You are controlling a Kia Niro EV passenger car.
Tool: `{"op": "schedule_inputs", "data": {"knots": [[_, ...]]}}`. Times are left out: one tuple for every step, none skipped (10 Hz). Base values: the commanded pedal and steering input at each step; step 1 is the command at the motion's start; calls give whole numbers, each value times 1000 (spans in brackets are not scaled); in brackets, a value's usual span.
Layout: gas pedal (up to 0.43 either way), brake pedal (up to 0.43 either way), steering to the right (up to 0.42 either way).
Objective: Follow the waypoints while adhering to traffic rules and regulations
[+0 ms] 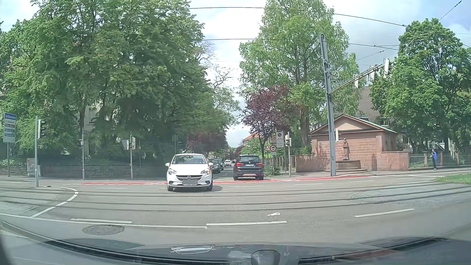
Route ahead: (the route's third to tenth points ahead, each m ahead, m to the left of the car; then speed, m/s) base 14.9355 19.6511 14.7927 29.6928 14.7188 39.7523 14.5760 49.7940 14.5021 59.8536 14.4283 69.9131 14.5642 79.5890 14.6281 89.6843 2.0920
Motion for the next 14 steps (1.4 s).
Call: {"op": "schedule_inputs", "data": {"knots": [[0, 67, -83], [0, 79, -96], [0, 91, -113], [0, 91, -128], [0, 85, -141], [0, 43, -166], [0, 0, -192], [0, 0, -224], [0, 0, -251], [59, 0, -293], [197, 0, -340], [197, 0, -372], [209, 0, -414], [220, 0, -446]]}}
